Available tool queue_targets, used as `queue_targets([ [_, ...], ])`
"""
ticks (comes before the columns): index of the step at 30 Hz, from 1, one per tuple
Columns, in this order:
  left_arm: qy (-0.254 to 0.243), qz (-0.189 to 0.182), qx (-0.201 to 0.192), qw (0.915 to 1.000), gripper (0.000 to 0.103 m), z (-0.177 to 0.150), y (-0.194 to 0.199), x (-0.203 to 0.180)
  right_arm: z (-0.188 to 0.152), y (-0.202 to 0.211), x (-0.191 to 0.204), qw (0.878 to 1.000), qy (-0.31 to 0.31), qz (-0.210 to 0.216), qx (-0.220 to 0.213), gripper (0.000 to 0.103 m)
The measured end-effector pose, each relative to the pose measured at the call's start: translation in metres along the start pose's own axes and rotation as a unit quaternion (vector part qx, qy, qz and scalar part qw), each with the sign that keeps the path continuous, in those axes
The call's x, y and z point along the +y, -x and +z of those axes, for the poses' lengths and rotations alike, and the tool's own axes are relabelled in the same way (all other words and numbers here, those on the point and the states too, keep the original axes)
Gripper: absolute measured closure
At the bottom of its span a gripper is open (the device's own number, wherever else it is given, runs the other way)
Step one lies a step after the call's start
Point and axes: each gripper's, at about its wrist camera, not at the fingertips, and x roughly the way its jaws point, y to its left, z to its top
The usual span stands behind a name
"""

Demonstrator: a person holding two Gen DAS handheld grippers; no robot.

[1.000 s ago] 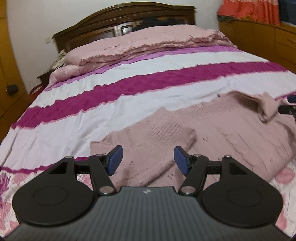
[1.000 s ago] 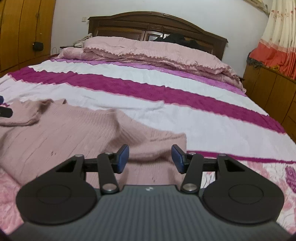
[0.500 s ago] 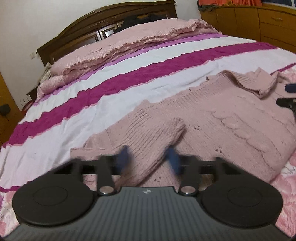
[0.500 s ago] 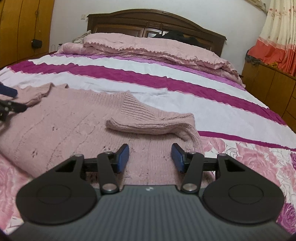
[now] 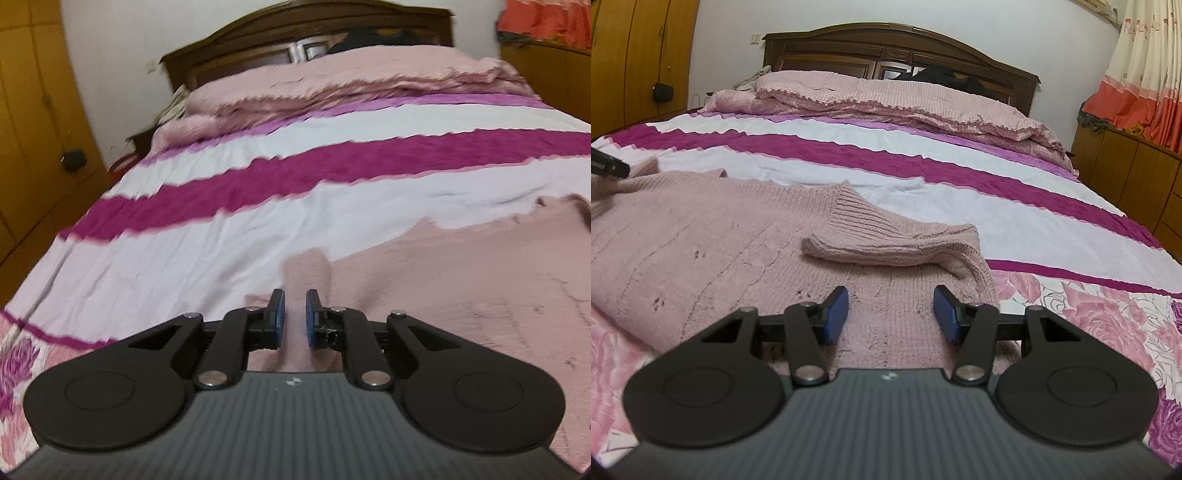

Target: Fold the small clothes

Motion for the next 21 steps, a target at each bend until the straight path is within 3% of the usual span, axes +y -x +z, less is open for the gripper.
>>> queue_targets([
  [6,0.049,0.009,0.011,0.9987,0.074,-0.004,0.011,0.018,0.01,0.004,-0.004,1.0,0.016,-0.001,0.0,0.049],
  [8,0.061,0.019,0.01,0.9979,0.061,-0.005,0.02,0.015,0.014,0.004,-0.003,0.999,0.04,-0.017,-0.001,0.049],
  [10,0.076,0.021,0.008,0.9968,0.055,-0.006,0.028,0.01,0.018,0.003,-0.002,0.997,0.072,-0.029,-0.005,0.049],
  [15,0.095,-0.016,0.017,0.9952,0.053,-0.012,0.037,-0.002,0.025,-0.003,0.006,0.985,0.17,-0.021,-0.01,0.049],
  [21,0.103,-0.009,0.038,0.994,0.052,-0.018,0.03,0.001,0.031,-0.027,0.022,0.972,0.234,0.002,-0.014,0.054],
])
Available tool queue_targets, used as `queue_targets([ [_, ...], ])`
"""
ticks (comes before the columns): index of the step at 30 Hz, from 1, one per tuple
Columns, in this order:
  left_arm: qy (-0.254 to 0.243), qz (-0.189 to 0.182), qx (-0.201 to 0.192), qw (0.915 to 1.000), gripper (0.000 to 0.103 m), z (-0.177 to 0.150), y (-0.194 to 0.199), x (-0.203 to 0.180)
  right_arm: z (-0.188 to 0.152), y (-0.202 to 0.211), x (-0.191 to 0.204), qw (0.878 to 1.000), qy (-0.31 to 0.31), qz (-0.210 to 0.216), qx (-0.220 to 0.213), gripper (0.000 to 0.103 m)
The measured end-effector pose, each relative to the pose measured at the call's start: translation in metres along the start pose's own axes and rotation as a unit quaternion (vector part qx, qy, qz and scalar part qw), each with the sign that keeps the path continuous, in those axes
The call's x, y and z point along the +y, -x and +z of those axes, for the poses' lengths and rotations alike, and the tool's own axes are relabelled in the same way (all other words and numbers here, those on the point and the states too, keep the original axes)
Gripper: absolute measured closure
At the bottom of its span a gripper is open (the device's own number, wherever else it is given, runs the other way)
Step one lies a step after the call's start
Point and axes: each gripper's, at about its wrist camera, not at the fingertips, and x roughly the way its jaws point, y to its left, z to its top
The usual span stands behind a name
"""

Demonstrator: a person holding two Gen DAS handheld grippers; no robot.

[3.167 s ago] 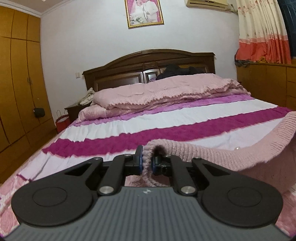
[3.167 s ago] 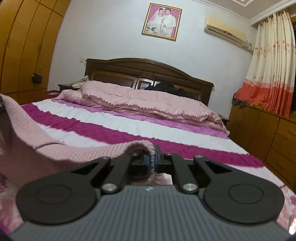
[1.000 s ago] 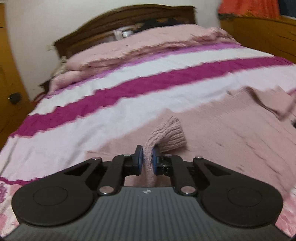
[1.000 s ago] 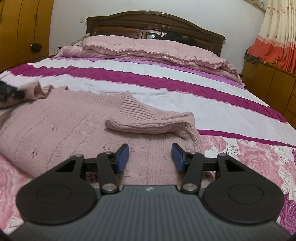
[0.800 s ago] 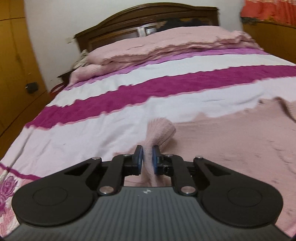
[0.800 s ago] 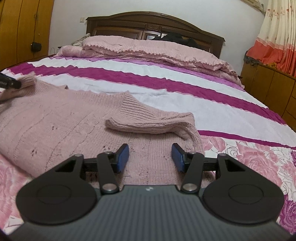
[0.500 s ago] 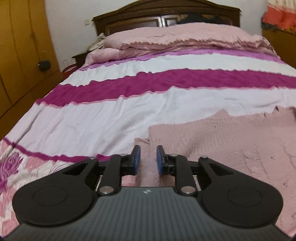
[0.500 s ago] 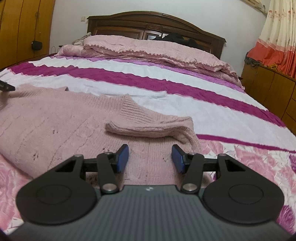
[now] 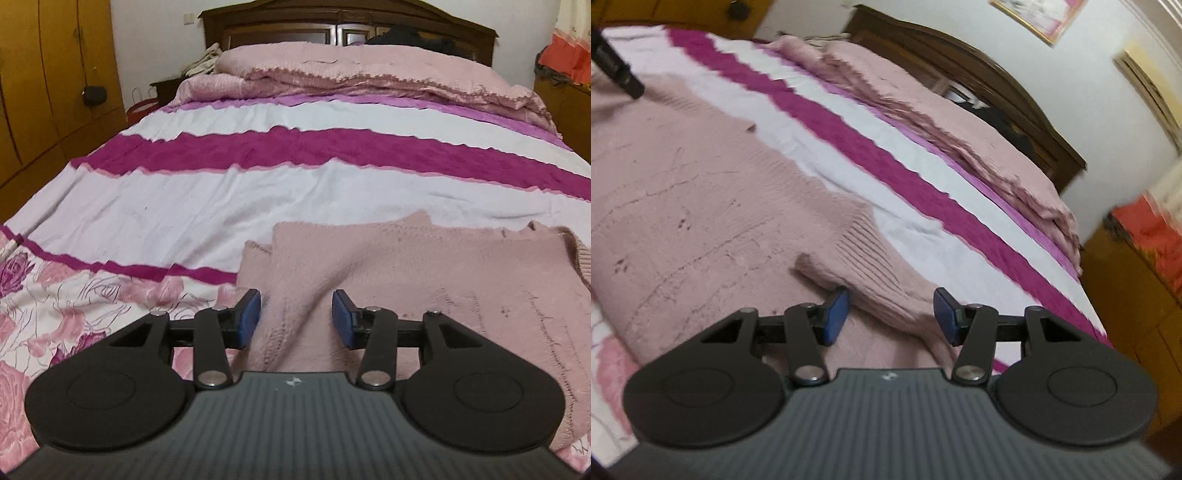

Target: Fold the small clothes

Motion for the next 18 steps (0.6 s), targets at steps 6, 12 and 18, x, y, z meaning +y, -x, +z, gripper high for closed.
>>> queue_targets([
  [6,0.009,-0.001,0.001,1.0,0.052,-0.003,-0.004,0.006,0.013,-0.012,-0.027,0.996,-0.091,-0.022,0.003,0.092],
  [12,0.008,0.002,-0.005,1.0,0.05,-0.005,-0.009,0.006,0.0,-0.045,-0.06,0.981,-0.18,-0.046,0.047,0.089],
  [18,0.005,0.007,-0.012,0.9999,0.044,-0.008,-0.014,0.006,-0.024,-0.063,-0.07,0.965,-0.245,-0.053,0.071,0.078],
])
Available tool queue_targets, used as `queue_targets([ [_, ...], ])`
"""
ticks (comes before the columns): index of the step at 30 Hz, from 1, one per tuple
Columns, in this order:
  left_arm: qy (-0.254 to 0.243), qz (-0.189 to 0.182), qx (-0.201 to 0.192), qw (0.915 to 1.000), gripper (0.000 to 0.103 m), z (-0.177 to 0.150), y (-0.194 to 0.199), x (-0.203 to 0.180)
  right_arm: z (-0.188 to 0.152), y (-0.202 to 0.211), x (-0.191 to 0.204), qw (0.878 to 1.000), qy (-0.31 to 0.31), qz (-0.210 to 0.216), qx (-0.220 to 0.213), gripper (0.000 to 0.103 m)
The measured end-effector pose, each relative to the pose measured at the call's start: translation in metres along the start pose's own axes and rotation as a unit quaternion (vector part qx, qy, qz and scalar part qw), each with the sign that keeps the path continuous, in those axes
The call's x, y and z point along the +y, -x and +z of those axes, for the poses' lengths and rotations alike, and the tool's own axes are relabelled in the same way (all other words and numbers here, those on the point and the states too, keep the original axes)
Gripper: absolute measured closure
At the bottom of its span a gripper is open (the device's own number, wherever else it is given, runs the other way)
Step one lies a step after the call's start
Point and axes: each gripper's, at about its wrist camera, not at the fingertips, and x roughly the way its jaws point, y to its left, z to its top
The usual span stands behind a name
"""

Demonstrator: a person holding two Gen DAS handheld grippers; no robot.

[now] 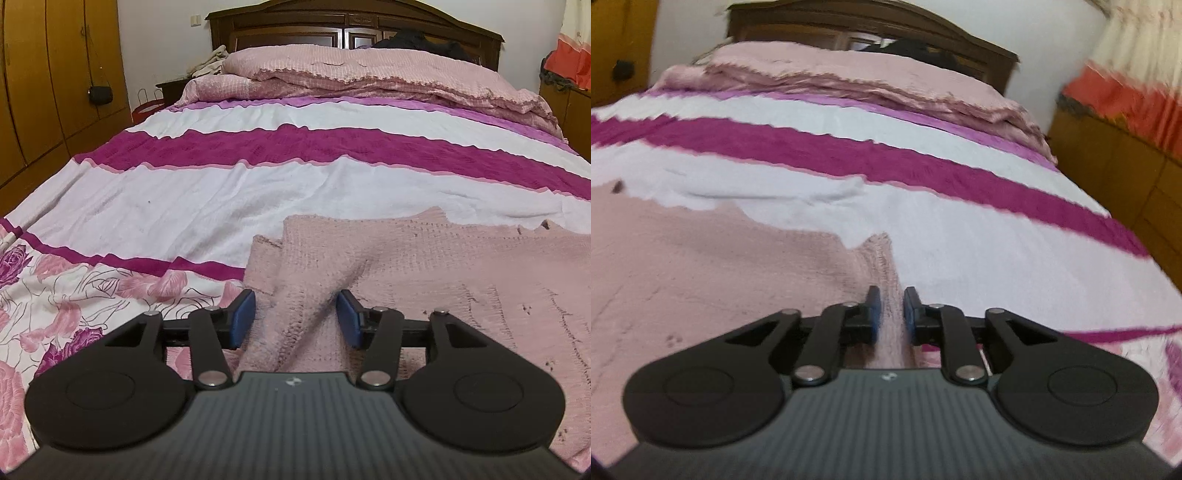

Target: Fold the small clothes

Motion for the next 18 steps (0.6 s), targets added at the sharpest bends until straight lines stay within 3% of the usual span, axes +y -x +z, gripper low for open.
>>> queue_targets([
  [3,0.004,0.0,0.0,1.0,0.042,0.0,-0.002,0.002,-0.001,0.0,-0.008,1.0,-0.024,-0.006,-0.002,0.064],
  [8,0.007,-0.001,0.004,1.0,0.041,0.002,0.003,0.007,0.002,0.012,-0.033,0.994,-0.105,0.022,0.003,0.059],
  [13,0.02,0.003,0.012,0.9997,0.041,0.006,0.021,0.018,-0.004,0.049,-0.05,0.984,-0.174,0.047,-0.011,0.058],
  [16,0.019,0.004,0.008,0.9998,0.041,0.007,0.038,0.022,-0.013,0.069,-0.053,0.977,-0.2,0.069,-0.011,0.045],
  [18,0.016,0.002,0.007,0.9998,0.04,0.005,0.049,0.024,-0.022,0.077,-0.055,0.973,-0.215,0.088,-0.007,0.042],
])
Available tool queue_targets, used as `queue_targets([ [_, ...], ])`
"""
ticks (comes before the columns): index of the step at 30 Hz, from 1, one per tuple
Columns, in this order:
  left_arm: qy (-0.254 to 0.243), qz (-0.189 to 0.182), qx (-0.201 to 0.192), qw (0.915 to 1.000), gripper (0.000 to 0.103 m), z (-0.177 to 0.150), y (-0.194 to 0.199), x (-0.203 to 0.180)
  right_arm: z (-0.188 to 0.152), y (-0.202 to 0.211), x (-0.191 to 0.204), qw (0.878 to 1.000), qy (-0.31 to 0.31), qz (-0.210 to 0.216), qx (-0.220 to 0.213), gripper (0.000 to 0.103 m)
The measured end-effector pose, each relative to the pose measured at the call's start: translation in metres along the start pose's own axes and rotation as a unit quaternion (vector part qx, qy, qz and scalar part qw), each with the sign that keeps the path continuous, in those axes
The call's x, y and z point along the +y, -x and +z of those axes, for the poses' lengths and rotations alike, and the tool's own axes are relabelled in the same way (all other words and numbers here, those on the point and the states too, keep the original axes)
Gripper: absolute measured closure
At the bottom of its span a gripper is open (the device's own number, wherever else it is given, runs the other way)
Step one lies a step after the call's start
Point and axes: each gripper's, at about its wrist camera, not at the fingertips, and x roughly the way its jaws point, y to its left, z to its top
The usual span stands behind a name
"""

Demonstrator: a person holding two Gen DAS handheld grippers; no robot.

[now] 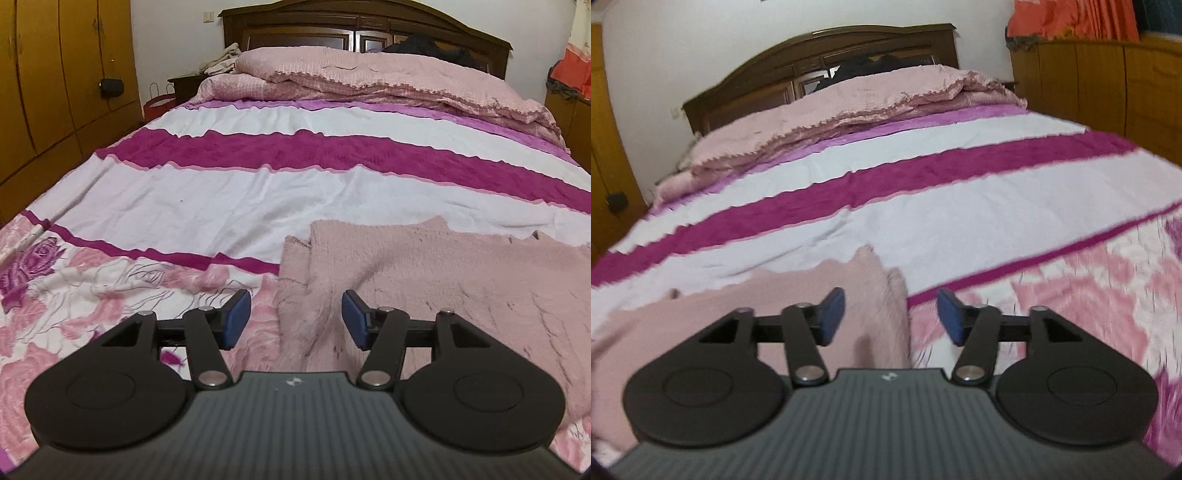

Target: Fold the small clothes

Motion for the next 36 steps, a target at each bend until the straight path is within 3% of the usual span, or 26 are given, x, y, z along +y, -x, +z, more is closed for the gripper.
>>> queue_targets([
  [8,-0.011,-0.011,0.01,0.9998,0.04,0.001,-0.004,-0.002,-0.034,0.002,-0.012,0.997,-0.057,0.013,0.041,0.042],
  [16,-0.002,-0.041,0.01,0.9991,0.044,0.036,-0.059,0.002,-0.053,0.002,-0.014,0.998,-0.056,0.014,0.01,0.04],
  [19,0.01,-0.06,0.039,0.9974,0.056,0.037,-0.084,0.001,-0.056,0.002,-0.012,0.999,-0.048,0.014,0.003,0.039],
  [22,0.02,-0.076,0.034,0.9963,0.081,0.033,-0.092,-0.003,-0.058,0.001,-0.012,0.999,-0.044,0.013,-0.001,0.038],
  [24,-0.001,-0.051,0.013,0.9986,0.092,0.032,-0.09,-0.01,-0.058,0.001,-0.012,0.999,-0.044,0.014,-0.004,0.038],
  [27,-0.048,0.009,-0.007,0.9988,0.092,0.029,-0.097,-0.022,-0.06,0.001,-0.013,0.999,-0.046,0.016,-0.005,0.038],
  [32,-0.071,0.023,-0.013,0.9971,0.092,0.025,-0.107,-0.027,-0.061,0.0,-0.015,0.999,-0.05,0.02,-0.006,0.037],
  [36,-0.062,0.01,-0.014,0.9979,0.091,0.026,-0.1,-0.021,-0.061,0.001,-0.017,0.998,-0.055,0.024,-0.008,0.036],
])
